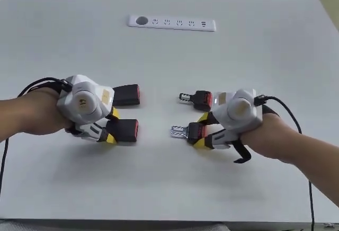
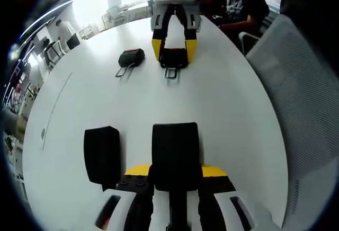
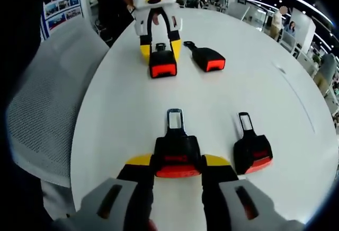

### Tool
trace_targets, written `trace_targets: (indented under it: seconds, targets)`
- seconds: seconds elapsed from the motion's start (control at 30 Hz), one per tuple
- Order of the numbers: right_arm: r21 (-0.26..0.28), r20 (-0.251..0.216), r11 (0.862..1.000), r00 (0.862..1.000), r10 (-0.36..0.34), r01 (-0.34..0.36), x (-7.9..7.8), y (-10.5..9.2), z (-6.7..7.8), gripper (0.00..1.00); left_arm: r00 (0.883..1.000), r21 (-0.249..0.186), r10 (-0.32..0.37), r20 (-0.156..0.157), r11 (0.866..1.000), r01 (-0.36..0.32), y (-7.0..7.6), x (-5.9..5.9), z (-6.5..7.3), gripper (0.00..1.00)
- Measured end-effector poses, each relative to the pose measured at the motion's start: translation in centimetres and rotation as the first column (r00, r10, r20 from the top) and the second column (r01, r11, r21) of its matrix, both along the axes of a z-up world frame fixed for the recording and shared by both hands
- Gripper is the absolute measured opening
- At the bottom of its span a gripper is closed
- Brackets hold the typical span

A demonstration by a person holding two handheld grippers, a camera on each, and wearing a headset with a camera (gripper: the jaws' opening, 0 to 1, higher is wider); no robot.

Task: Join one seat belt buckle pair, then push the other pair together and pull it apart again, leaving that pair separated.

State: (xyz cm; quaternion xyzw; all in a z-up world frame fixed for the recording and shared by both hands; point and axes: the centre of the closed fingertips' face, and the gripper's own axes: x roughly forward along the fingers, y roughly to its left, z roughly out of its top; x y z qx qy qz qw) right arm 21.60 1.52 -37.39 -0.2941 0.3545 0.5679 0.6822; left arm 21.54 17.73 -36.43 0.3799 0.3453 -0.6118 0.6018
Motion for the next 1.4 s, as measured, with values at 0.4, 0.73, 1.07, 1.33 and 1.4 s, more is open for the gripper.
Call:
trace_targets:
  seconds: [0.4,0.73,1.07,1.33,1.4]
  targets:
    - [0.05,0.014,0.999,1.0,0.011,-0.012,-0.1,4.7,0.2,0.35,1.0,0.002,-0.003,0.002,1.0,0.003,0.0,0.0,0.1,0.33]
    - [0.069,0.022,0.997,0.999,0.042,-0.043,-0.1,7.5,0.2,0.34,1.0,0.007,0.001,0.001,1.0,-0.001,-0.1,-0.1,0.2,0.33]
    - [0.038,0.049,0.998,0.998,0.047,-0.049,-0.1,7.6,0.3,0.34,1.0,0.003,-0.002,-0.005,1.0,0.002,-0.1,-0.2,0.1,0.33]
    - [0.026,0.106,0.997,0.992,0.067,-0.071,0.0,8.3,0.5,0.34,1.0,0.005,-0.005,-0.005,1.0,0.005,-0.1,-0.1,0.0,0.33]
    - [0.035,0.098,0.997,0.993,0.064,-0.067,0.0,8.5,0.5,0.34,1.0,0.006,-0.007,-0.005,1.0,0.007,-0.1,-0.1,0.0,0.33]
